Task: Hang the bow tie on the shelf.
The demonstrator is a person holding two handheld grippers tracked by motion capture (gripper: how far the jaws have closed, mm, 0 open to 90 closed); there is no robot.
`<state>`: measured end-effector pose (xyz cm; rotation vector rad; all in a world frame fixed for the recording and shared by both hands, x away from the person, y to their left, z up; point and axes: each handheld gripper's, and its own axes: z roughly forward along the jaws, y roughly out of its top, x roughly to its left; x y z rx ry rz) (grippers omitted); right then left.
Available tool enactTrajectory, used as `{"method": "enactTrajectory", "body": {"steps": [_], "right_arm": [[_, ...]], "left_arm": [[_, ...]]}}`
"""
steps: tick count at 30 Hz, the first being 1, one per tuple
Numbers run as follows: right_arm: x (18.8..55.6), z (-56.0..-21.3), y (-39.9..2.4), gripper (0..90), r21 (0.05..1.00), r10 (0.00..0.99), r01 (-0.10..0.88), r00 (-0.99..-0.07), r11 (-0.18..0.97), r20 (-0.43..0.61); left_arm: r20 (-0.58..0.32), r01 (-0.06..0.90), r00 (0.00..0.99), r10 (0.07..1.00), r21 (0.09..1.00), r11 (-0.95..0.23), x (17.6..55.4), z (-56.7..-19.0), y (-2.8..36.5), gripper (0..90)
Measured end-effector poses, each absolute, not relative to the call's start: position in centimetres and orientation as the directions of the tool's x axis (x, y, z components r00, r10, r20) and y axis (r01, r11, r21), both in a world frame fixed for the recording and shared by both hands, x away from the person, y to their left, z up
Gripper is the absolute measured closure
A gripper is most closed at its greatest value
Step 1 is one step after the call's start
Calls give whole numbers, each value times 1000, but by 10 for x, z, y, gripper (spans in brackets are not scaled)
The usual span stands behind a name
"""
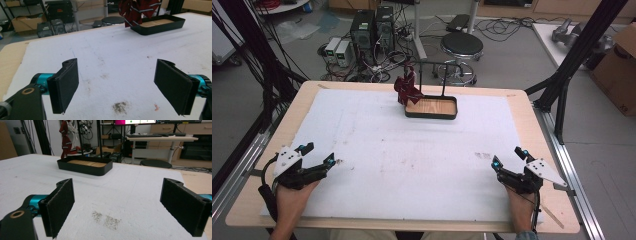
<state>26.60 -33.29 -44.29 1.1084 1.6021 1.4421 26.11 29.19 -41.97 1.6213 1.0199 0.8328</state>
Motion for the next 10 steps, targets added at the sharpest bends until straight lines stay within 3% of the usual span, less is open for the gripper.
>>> {"method": "enactTrajectory", "body": {"steps": [10], "right_arm": [[266, -443, -333, 113, 991, 921, 136, -387, 17, 37]], "left_arm": [[41, 221, 407, 912, 965, -142, 261, -421, 291, 202]]}}
